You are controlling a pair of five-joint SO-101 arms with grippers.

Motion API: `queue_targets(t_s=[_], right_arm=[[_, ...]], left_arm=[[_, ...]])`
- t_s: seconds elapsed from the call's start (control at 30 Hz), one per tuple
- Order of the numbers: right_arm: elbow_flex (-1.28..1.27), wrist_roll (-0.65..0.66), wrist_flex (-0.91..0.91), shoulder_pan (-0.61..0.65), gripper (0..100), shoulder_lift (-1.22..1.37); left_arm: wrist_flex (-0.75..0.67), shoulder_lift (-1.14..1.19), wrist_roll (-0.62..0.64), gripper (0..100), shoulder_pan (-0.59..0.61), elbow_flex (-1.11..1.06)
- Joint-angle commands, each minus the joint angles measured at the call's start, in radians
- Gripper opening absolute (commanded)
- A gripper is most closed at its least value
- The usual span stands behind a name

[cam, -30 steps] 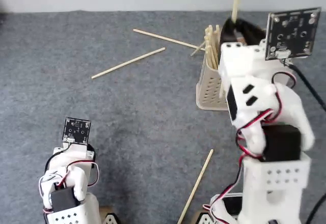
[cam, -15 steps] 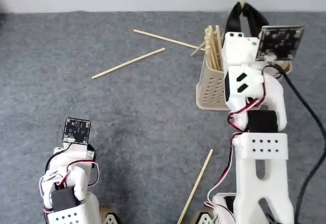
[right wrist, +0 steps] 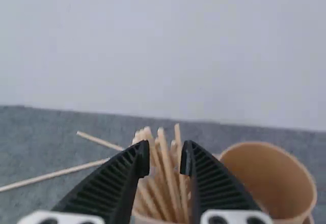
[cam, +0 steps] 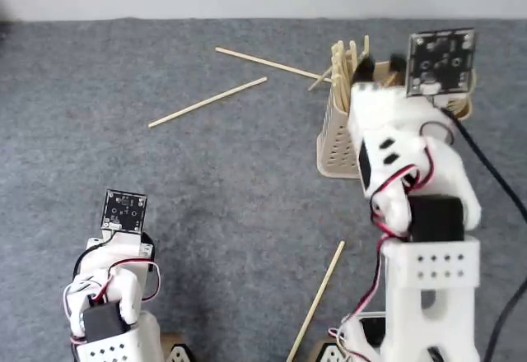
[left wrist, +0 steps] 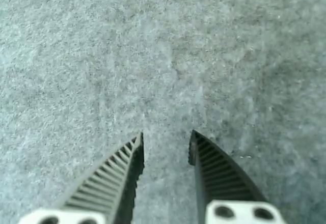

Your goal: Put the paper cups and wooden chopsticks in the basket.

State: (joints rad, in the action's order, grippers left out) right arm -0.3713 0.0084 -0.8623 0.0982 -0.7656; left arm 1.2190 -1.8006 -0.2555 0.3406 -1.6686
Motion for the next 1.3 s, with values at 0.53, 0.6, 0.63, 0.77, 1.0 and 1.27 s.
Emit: queue_targets(t_s=[0.53, 0.6, 0.63, 0.77, 1.0, 1.27], right_arm=[[-0.249, -0.124, -0.716, 0.067, 10.2, -0.176], [-0.328, -0.18, -0.668, 0.064, 10.2, -0.16], [-0.364, -0.198, -0.648, 0.065, 10.2, -0.15], [-0.462, -0.245, -0.553, 0.068, 10.2, -0.076], [-0.486, -0.328, -0.47, 0.088, 10.2, 0.148], [-0.486, -0.422, -0.364, 0.154, 10.2, 0.383]], left_arm=[[-0.02, -0.009, -0.009, 14, 0.003, 0.004], [-0.02, -0.009, -0.009, 14, 0.003, 0.004], [-0.02, -0.009, -0.009, 14, 0.003, 0.004], [-0.02, -0.009, -0.009, 14, 0.003, 0.004], [-0.02, -0.009, -0.009, 14, 0.003, 0.004], [-0.02, -0.009, -0.009, 14, 0.003, 0.004]])
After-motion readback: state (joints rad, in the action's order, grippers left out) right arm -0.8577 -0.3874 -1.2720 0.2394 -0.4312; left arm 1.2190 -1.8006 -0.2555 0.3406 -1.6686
